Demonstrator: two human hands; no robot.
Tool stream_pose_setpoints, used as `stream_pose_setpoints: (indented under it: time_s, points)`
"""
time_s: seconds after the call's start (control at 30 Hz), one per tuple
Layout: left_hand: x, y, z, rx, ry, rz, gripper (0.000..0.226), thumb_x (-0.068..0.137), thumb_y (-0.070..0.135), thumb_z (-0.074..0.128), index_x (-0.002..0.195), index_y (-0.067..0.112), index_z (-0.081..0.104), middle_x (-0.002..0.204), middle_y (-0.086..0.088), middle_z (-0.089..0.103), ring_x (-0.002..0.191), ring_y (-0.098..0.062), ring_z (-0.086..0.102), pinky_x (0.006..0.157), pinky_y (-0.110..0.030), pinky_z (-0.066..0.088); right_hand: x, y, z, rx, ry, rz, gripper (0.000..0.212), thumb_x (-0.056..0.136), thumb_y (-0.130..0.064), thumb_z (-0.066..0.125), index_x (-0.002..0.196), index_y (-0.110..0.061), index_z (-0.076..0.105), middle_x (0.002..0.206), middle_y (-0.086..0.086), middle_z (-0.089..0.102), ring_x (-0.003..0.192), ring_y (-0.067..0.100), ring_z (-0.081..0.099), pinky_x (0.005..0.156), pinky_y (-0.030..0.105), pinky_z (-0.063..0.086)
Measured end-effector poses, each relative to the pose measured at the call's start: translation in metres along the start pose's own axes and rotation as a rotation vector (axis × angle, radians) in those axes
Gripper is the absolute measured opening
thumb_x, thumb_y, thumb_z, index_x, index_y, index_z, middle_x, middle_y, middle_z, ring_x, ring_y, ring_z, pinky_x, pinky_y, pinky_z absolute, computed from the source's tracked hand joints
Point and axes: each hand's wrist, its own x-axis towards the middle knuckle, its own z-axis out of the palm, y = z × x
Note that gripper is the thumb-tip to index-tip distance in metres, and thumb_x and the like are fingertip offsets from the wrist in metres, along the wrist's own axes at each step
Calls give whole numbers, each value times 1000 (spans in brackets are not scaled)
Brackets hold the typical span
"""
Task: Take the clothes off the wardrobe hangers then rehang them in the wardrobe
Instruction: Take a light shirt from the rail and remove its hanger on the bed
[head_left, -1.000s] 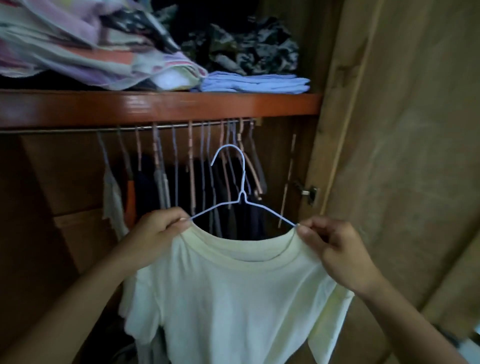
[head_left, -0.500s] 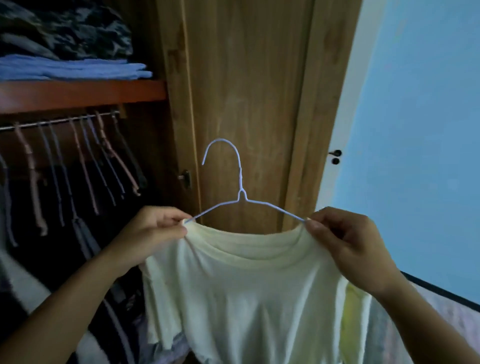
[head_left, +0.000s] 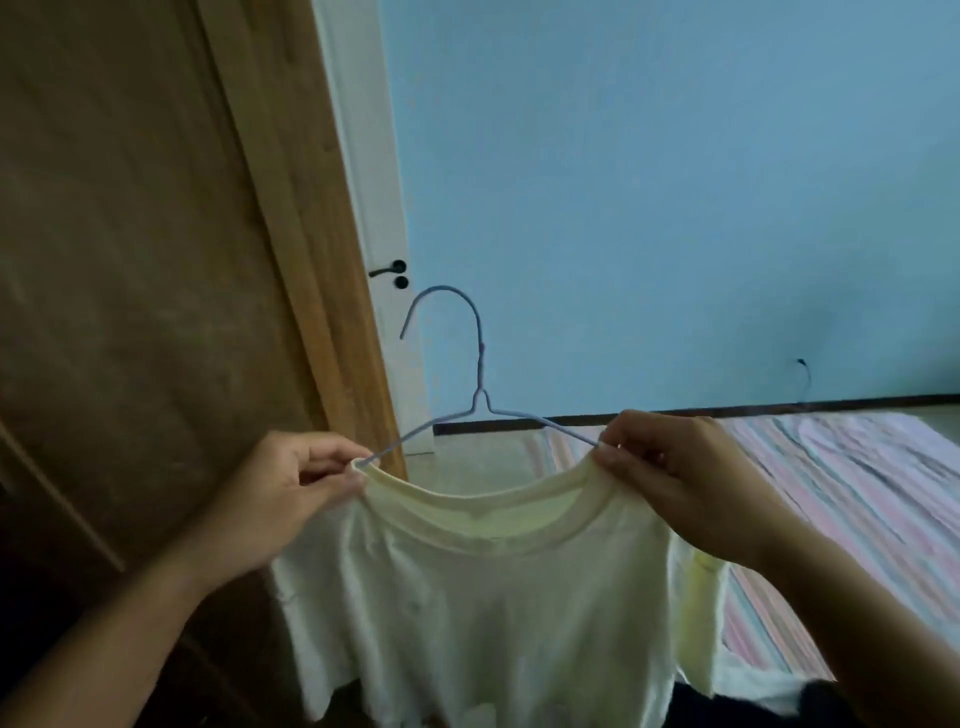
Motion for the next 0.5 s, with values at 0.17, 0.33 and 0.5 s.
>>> stream_pose_setpoints:
  time_s: [0.17,0.33,0.5]
  points:
    - [36,2,31,38,-164,121,32,83,-10,68,89,20,74,84,1,77,76,-6,71,71,-14,54,-52,7,-9,-75,95,211,13,94,-34,63,82,-35,66,70,-9,65,66,9,60,62,31,50]
    - [56,-2,73,249,-296,234,27,84,5,73,94,30,74,79,12,75,72,1,68,64,-16,51,-108,3,-10,-167,138,396,12,93,-35,64,82,-37,66,68,-11,65,67,9,61,64,31,51]
    - [65,-4,128,322,-412,326,22,86,12,72,96,32,73,74,17,70,74,7,64,65,-16,47,-160,5,-7,-235,133,585,12,94,-35,63,83,-34,67,69,-22,63,69,0,61,62,21,44]
